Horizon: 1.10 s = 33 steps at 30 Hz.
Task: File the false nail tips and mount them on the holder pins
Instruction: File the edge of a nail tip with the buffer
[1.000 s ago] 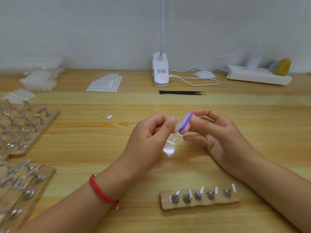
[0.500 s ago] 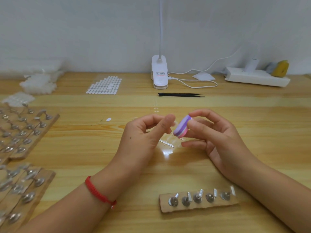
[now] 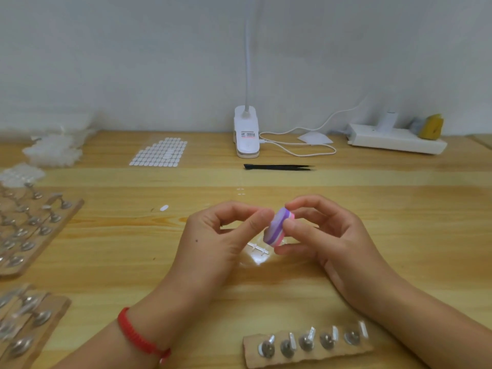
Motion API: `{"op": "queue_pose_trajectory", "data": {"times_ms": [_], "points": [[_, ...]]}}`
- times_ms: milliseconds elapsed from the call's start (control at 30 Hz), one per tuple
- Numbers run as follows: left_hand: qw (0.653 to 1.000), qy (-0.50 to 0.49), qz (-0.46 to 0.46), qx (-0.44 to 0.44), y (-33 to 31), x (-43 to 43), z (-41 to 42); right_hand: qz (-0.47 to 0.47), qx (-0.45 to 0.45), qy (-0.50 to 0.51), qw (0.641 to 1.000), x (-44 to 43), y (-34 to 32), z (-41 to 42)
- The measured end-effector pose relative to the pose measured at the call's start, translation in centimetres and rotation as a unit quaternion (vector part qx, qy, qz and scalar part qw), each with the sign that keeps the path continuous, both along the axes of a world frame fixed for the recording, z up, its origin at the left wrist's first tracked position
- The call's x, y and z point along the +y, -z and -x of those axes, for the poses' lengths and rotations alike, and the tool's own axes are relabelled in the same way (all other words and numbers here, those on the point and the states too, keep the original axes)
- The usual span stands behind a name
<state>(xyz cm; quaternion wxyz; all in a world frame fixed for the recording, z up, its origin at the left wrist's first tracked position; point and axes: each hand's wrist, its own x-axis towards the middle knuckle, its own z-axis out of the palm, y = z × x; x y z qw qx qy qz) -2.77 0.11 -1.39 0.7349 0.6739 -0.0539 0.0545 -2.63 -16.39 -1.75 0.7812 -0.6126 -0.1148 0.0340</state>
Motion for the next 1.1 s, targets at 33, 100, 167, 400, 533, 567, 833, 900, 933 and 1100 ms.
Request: {"op": "queue_pose_trajectory", "data": {"times_ms": [33,100,167,400,533,567,833,900,933,1100], "points": [[1.000,-0.003,-0.002,-0.004,-0.02,0.00,-0.03,0.005,-0.003,-0.001,1.000,0.00,-0.04,0.05],[1.000,-0.008,-0.006,-0.004,-0.02,-0.01,-0.10,0.010,-0.008,-0.003,1.000,0.05,-0.19,0.11],[1.000,-0.004,-0.008,-0.002,0.09,-0.05,-0.05,0.016,-0.011,-0.004,1.000,0.09,-0.25,0.25],[1.000,0.012,0.009,0.010,0.09,0.06,-0.05,0.034,-0.006,-0.007,0.999,0.02,-0.15,0.26],[0.999,0.021,0.028,0.024,-0.09,0.02,-0.01,-0.004,0.027,-0.013,1.000,-0.09,-0.33,0.02],[0.999,0.020,0.027,0.026,-0.11,0.02,-0.02,-0.024,0.038,-0.006,0.999,-0.21,-0.34,-0.13],[1.000,0.010,0.015,0.025,-0.17,-0.02,0.00,-0.027,0.044,-0.006,0.999,-0.15,-0.53,0.03],[1.000,0.007,0.005,0.024,-0.17,-0.03,0.02,-0.067,0.070,0.016,0.995,-0.42,-0.58,-0.11],[1.000,0.005,0.006,0.024,-0.16,-0.04,0.03,-0.071,0.077,0.017,0.994,-0.46,-0.66,-0.07],[1.000,0.002,0.009,0.023,-0.13,0.02,-0.04,-0.058,0.085,0.017,0.995,-0.34,-0.75,0.11]]}}
